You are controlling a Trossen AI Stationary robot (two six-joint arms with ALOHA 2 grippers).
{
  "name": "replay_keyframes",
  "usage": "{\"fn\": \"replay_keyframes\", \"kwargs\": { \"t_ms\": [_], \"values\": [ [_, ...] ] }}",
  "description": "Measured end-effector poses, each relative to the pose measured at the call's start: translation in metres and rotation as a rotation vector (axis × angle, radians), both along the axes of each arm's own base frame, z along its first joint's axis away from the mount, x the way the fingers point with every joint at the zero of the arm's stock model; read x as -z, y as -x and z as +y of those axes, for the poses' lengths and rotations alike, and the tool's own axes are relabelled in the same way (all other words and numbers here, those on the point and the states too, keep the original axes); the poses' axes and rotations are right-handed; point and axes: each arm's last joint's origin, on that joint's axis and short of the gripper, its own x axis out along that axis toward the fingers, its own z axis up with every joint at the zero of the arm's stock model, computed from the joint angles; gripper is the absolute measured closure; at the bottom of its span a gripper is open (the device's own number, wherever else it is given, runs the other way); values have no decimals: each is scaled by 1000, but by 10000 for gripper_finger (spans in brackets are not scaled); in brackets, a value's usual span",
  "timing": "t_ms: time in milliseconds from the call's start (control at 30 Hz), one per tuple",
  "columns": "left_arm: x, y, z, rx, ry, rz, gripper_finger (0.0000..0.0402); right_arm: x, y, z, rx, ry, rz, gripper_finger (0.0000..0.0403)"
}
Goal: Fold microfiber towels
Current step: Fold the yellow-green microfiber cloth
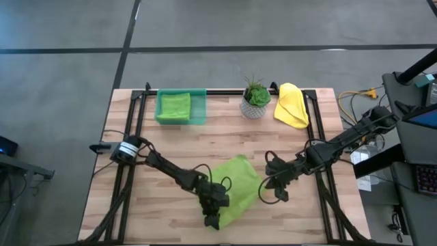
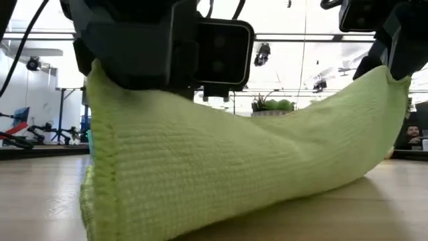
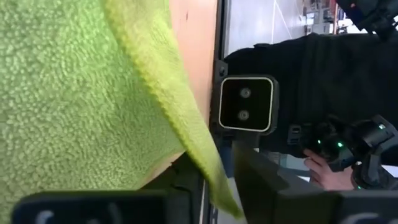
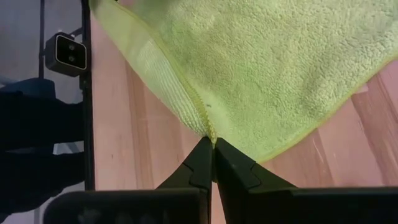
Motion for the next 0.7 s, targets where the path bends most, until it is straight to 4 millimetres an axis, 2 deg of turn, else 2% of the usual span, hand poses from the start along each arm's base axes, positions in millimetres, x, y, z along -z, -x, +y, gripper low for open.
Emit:
{"fn": "replay_keyframes", "kwargs": {
  "t_ms": [167,233,367,600,700],
  "values": [
    [-2,1,1,6,-14,-30,387,0,0,0,0,-1,-1,394],
    [-6,3,1,14,-21,-45,397,0,0,0,0,-2,-3,394],
    [-21,11,5,32,-68,-46,400,0,0,0,-1,-4,-6,394],
    [-57,41,24,30,-285,14,401,-1,-3,-3,-10,12,-19,394],
    [-66,52,31,-1,-374,23,401,-4,-8,-11,-3,29,-38,394]
  ]
}}
